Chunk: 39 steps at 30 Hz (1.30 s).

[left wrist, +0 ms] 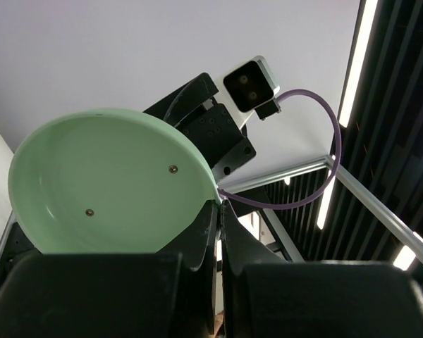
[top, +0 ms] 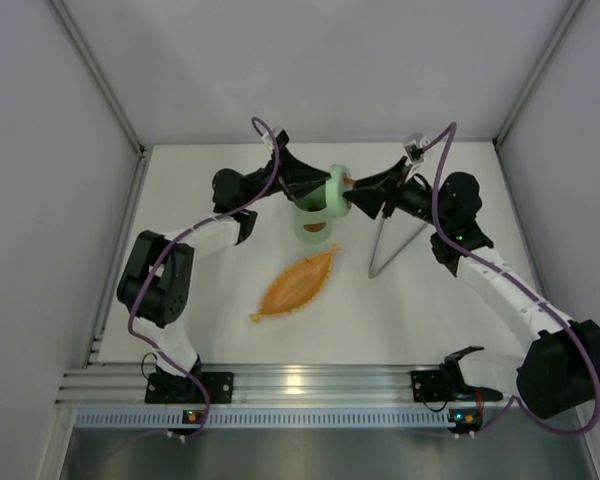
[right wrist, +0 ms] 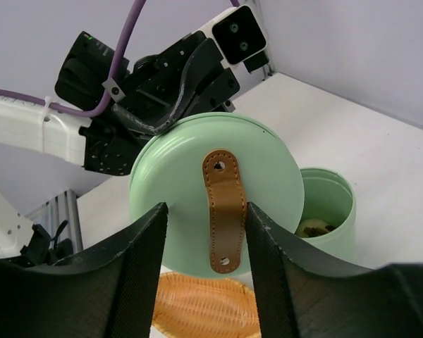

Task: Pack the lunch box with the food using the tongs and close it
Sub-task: Close the box lid on the packing box.

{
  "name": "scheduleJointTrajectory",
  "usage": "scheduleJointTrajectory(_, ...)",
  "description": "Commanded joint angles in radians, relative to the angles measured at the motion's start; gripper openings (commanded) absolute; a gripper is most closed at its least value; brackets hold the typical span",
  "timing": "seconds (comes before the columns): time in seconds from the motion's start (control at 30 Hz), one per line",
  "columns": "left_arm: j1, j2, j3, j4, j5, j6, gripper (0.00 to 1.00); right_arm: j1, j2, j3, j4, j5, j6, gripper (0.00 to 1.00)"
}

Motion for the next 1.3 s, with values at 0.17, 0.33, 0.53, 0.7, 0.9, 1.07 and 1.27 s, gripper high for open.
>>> scheduleJointTrajectory(0.17, -0.001, -0.064, 0.01, 0.43, 0.012, -0.007, 0.0, 0.0, -0.03, -0.005, 0.156, -0.124, 0.027, 0.41)
scheduleJointTrajectory(0.33, -0.001, -0.06, 0.009, 0.436, 0.005, -0.015, 0.0, 0.0, -0.025, 0.003, 0.142, -0.123, 0.025, 0.41)
scheduleJointTrajectory(0.53, -0.002, -0.064, 0.01, 0.438, 0.005, -0.016, 0.0, 0.0, -0.012, 0.023, 0.119, -0.109, 0.022, 0.34)
scheduleJointTrajectory(0.7, -0.007, -0.068, 0.013, 0.436, 0.005, -0.016, 0.0, 0.001, -0.004, 0.036, 0.1, -0.094, 0.014, 0.27)
scheduleJointTrajectory(0.9, -0.01, -0.068, 0.01, 0.43, 0.01, -0.012, 0.01, 0.024, -0.013, 0.073, 0.012, -0.051, -0.042, 0.18)
scheduleJointTrajectory(1.07, -0.015, -0.068, 0.015, 0.418, 0.015, -0.005, 0.02, 0.043, -0.036, 0.102, -0.048, -0.022, -0.072, 0.07)
scheduleJointTrajectory(1.27, -0.021, -0.065, 0.023, 0.404, 0.018, -0.001, 0.07, 0.047, -0.064, 0.118, -0.078, -0.006, -0.064, 0.0)
